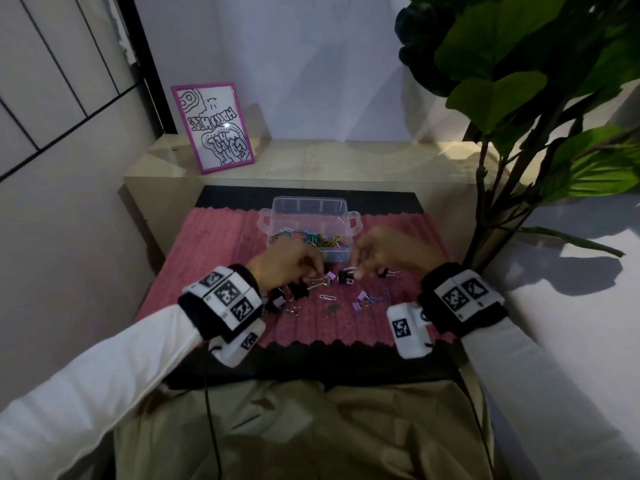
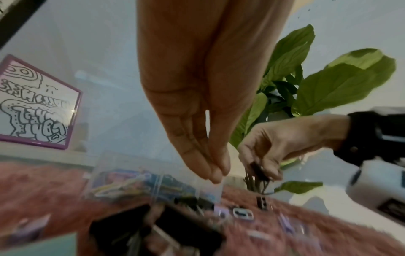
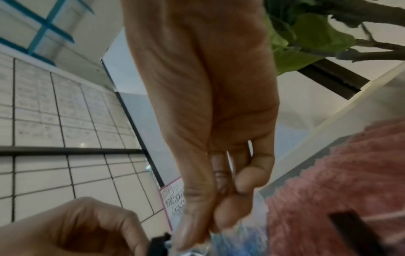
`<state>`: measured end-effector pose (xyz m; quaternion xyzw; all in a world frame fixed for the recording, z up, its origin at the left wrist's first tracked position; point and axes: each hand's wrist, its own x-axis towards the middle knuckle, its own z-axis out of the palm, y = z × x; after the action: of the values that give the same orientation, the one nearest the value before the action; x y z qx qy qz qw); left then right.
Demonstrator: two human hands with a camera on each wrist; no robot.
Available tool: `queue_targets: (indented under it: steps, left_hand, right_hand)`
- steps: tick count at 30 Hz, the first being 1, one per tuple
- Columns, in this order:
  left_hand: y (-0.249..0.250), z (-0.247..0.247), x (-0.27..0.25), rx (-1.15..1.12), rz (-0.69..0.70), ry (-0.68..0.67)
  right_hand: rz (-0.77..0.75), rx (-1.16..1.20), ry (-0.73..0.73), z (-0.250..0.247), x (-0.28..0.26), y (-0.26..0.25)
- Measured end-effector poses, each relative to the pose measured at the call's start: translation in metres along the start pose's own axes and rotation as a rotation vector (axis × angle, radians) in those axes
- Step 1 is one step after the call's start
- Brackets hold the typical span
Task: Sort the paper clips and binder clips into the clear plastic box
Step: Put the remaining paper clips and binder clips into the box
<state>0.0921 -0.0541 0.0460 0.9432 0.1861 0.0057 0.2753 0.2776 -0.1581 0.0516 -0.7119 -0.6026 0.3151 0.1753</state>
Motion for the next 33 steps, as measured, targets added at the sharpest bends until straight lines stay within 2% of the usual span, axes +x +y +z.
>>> queue_targets:
  steps: [6,10,13,16,20,24,26,29,33]
  left_hand:
    - [0.014,0.038,0.003,0.125,0.039,-0.129]
    - [0.015,0.049,0.004,0.219,0.027,-0.143]
    - [0.016,0.048,0.005,0.164,0.029,-0.115]
    - [0.013,0.046,0.006,0.125,0.004,-0.080]
    - [0.003,0.034,-0.001,-0.014,-0.005,-0.020]
    - [-0.009,0.010,-0.019,-0.187,-0.088,0.028]
    - [-0.017,-0.002,-0.032,-0.217,-0.109,0.041]
    - [-0.024,-0.011,-0.047,-0.192,-0.132,0.069]
    - [-0.010,0.003,-0.030,0.033,-0.001,-0.006]
  right_hand:
    - [0.072,0.124,0.198,0.004,-0.019,0.031]
    - [0.159,0.116,0.218,0.010,-0.030,0.054]
    - [0.205,0.173,0.256,0.021,-0.031,0.065]
    - [0.222,0.221,0.232,0.028,-0.034,0.062]
    - [0.146,-0.039,0.185,0.034,-0.040,0.052]
    - [0.097,-0.037,0.252,0.042,-0.042,0.049]
    - [0.127,0.031,0.249,0.040,-0.043,0.052]
    - [0.154,0.278,0.260,0.035,-0.045,0.056]
    - [0.113,0.456,0.307,0.036,-0.038,0.049]
